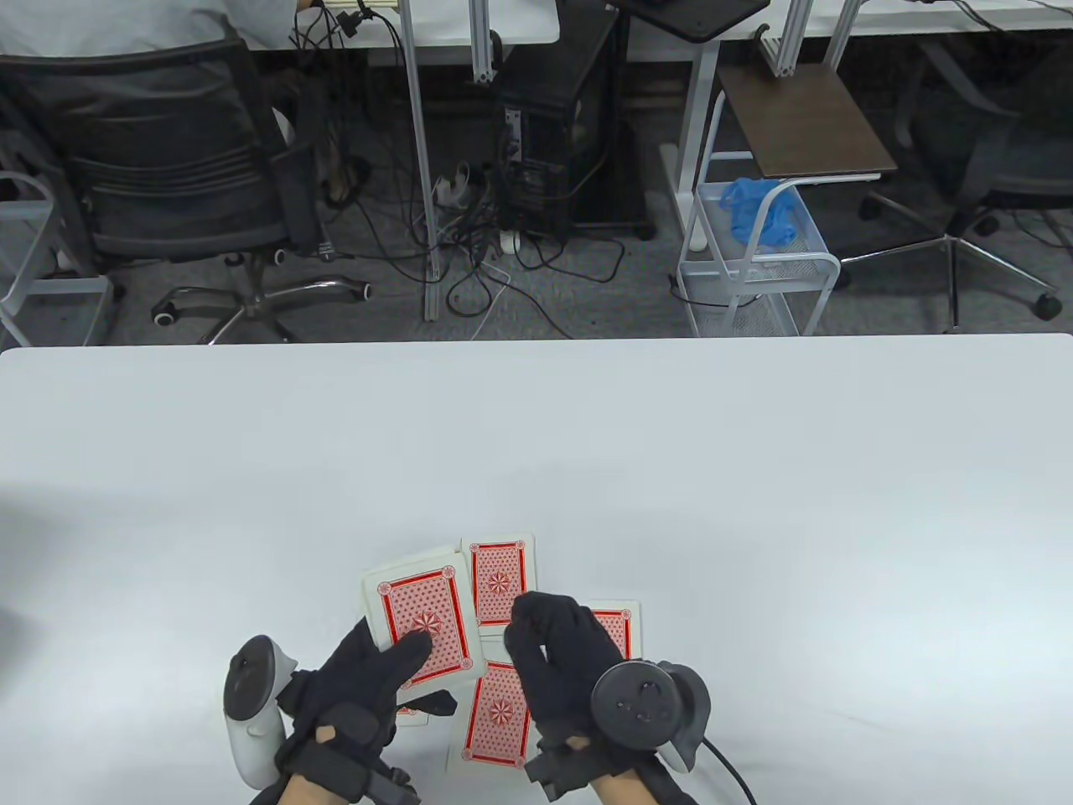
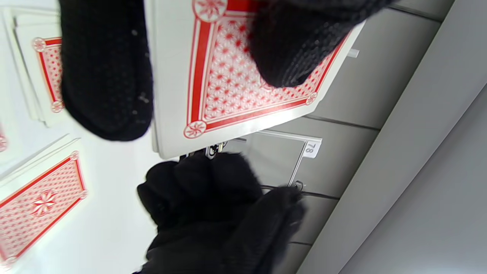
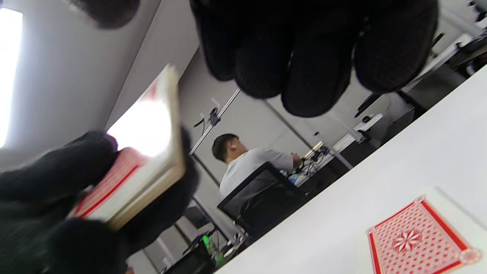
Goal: Four-player card dealing with fan arrangement
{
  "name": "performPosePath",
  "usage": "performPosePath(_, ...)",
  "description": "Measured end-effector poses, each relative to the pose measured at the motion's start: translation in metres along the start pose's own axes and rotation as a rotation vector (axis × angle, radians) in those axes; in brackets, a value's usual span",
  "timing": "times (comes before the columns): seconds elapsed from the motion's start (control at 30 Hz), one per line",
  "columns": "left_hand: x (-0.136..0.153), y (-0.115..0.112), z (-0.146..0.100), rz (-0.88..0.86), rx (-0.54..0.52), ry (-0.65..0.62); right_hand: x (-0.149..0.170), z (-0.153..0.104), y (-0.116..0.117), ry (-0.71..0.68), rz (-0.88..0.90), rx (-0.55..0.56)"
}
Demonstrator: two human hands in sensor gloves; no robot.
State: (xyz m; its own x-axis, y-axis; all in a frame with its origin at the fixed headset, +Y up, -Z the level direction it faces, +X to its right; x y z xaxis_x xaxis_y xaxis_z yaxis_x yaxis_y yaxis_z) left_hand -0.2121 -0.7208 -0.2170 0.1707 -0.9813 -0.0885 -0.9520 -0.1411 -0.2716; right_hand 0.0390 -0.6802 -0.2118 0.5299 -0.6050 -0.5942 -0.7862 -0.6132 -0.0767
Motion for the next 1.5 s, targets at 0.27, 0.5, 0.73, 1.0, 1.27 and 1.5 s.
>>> performPosePath(0.27, 0.003, -0.020, 0.000, 0.052, 0.049, 0.012, 0.004, -0.003, 0.004, -0.036, -0.198, -0.034)
performPosePath(0.5, 0.010, -0.019, 0.000, -0.020, 0.042, 0.055, 0.000, 0.000, 0.002, -0.078, -0.089, 0.011)
performPosePath(0.73, 0.020, -0.019, 0.001, -0.197, 0.072, 0.085, 0.003, 0.002, -0.003, -0.043, 0.060, 0.035)
performPosePath(1.0, 0.018, -0.011, 0.000, -0.165, 0.014, 0.084, 0.030, 0.000, -0.016, 0.042, 0.298, 0.127)
performPosePath(1.27, 0.003, 0.025, -0.007, -0.183, -0.179, 0.021, 0.055, -0.015, -0.043, 0.190, 0.332, 0.384)
performPosePath(1.5, -0.029, 0.064, -0.020, -0.002, -0.339, -0.105, 0.067, -0.016, -0.042, 0.494, 0.062, 0.060)
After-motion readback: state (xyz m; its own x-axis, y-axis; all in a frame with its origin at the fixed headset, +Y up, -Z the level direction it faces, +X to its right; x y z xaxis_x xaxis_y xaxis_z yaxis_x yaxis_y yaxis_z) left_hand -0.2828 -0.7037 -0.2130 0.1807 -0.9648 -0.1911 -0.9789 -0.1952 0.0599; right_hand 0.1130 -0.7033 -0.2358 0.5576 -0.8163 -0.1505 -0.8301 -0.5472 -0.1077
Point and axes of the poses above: the tracker on the back of each hand, its own x axis roughly to the little-finger side, its own z axis roughly from the wrist to the fingertips, y = z × x, the point moved 1 cm from there along z, roughly from the wrist to the fingertips, and after that the axes turned 9 degrees about -y, right-handed, at the moved point
